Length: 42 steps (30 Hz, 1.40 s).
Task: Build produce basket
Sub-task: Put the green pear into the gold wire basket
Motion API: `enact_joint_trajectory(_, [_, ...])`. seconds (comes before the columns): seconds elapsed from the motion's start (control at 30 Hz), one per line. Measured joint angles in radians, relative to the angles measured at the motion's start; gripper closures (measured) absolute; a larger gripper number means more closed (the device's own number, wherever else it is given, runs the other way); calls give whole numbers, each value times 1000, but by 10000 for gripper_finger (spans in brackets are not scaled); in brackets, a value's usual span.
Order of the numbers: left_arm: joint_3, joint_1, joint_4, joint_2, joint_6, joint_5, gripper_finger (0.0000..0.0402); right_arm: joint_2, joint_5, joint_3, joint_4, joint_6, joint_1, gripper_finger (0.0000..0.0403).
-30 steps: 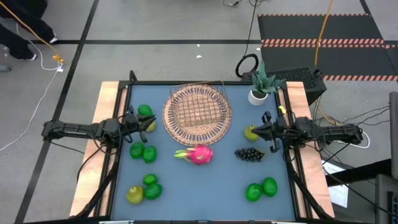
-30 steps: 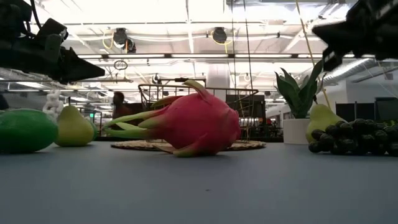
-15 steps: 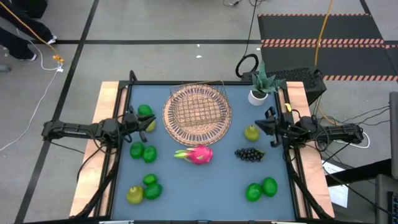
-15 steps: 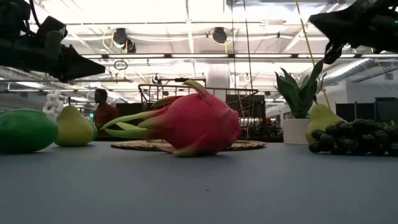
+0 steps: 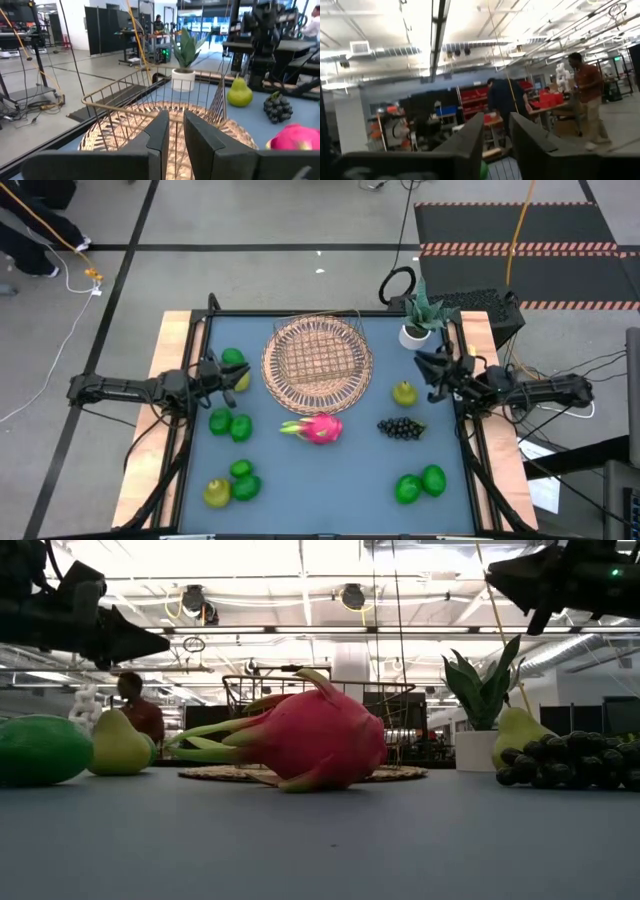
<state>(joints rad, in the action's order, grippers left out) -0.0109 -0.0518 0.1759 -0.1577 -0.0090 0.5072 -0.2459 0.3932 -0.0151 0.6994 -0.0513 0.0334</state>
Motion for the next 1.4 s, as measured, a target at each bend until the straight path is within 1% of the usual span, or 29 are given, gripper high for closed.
enact_joint_trajectory(0.13, [0, 0, 36, 0, 8, 1, 341, -53, 5, 0, 13, 14, 0, 264])
enact_joint_trajectory(0.2, [0, 6, 73, -1, 37, 21, 341, -66, 47, 0, 60, 33, 0, 250])
enact_joint_trajectory(0.23, [0, 10, 96, 0, 44, 27, 341, -71, 82, 0, 98, 49, 0, 244])
enact_joint_trajectory(0.3, [0, 17, 154, 0, 46, 30, 341, -77, 188, 0, 198, 106, -2, 234])
enact_joint_trajectory(0.4, [0, 20, 227, 0, 23, 28, 341, -83, 380, 0, 343, 273, -20, 228])
enact_joint_trajectory(0.47, [0, 21, 265, -1, 33, 28, 341, -87, 470, 0, 418, 385, -45, 228])
enact_joint_trajectory(0.5, [0, 23, 298, -1, 37, 27, 341, -89, 495, 0, 448, 419, -59, 229])
enact_joint_trajectory(0.57, [0, 26, 327, -1, -10, 27, 337, -94, 497, 0, 484, 430, -87, 231])
enact_joint_trajectory(0.63, [0, 26, 321, -10, -49, 28, 324, -95, 492, -6, 483, 390, -102, 233])
enact_joint_trajectory(0.7, [0, 26, 318, -28, -65, 53, 301, -99, 461, -17, 478, 373, -114, 232])
enact_joint_trajectory(0.8, [-8, 26, 309, -46, -32, 143, 256, -117, 392, -40, 470, 385, -126, 232])
enact_joint_trajectory(0.83, [-18, 26, 312, -53, -26, 158, 241, -126, 383, -45, 464, 385, -126, 232])
enact_joint_trajectory(0.93, [-49, 23, 313, -71, -25, 153, 198, -162, 359, -73, 455, 313, -124, 232])
enact_joint_trajectory(1.0, [-75, 15, 291, -89, -33, 110, 176, -188, 320, -92, 430, 216, -117, 232])
enact_joint_trajectory(1.03, [-88, 9, 280, -96, -45, 81, 168, -203, 281, -103, 420, 177, -115, 232])
enact_joint_trajectory(1.1, [-109, -2, 275, -108, -56, 18, 156, -243, 219, -130, 414, 149, -114, 232])
enact_joint_trajectory(1.13, [-117, -7, 278, -113, -54, -10, 153, -263, 205, -147, 415, 149, -114, 232])
enact_joint_trajectory(1.23, [-135, -20, 286, -114, -29, -44, 149, -323, 208, -196, 431, 182, -115, 232])
enact_joint_trajectory(1.27, [-141, -23, 284, -113, -21, -42, 149, -343, 208, -207, 431, 174, -116, 232])
enact_joint_trajectory(1.3, [-148, -23, 271, -113, -8, -32, 149, -363, 207, -216, 429, 132, -117, 232])
enact_joint_trajectory(1.4, [-189, -23, 144, -137, -27, 83, 149, -414, 203, -238, 434, -12, -117, 232])
